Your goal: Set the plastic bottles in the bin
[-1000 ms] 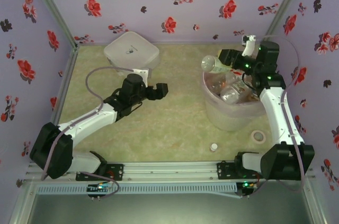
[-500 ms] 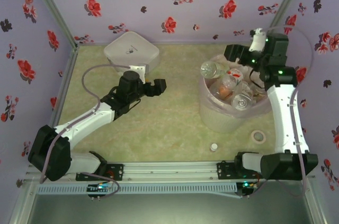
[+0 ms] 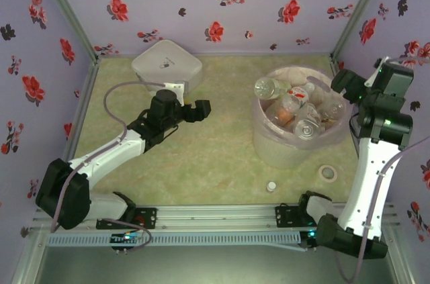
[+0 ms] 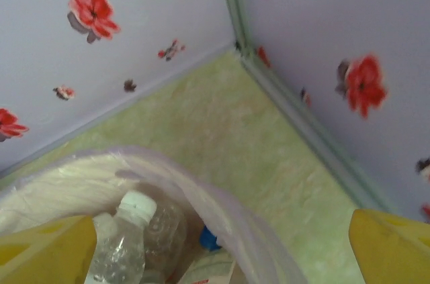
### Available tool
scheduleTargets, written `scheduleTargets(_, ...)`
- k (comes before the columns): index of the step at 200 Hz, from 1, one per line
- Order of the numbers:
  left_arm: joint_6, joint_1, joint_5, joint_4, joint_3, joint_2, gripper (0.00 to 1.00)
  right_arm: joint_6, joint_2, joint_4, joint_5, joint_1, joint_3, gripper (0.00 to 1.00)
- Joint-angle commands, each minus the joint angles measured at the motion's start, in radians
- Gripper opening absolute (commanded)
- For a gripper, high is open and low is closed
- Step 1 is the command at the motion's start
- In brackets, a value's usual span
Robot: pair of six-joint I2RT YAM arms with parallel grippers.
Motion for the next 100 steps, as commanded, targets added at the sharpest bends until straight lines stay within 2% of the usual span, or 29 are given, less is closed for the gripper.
scheduleTargets(1, 0.015, 0.012, 0.017, -0.005, 0.015, -0.002, 0.96, 0.072, -0.021, -0.012, -0.239, -0.037, -0.091, 0.99)
scheduleTargets(31, 0.012, 0.027, 0.017, -0.010, -0.003, -0.020, 0.95, 0.091, -0.035, 0.005, -0.318, -0.037, -0.176, 0.99)
scheduleTargets(60, 0.000, 0.042, 0.016, -0.009, -0.007, -0.024, 0.95, 0.208, -0.039, 0.175, -0.479, -0.015, -0.298, 0.95)
scheduleTargets(100, -0.009, 0.081, 0.008, -0.032, -0.019, -0.080, 0.95, 0.310, 0.010, 0.348, -0.446, 0.197, -0.347, 0.91)
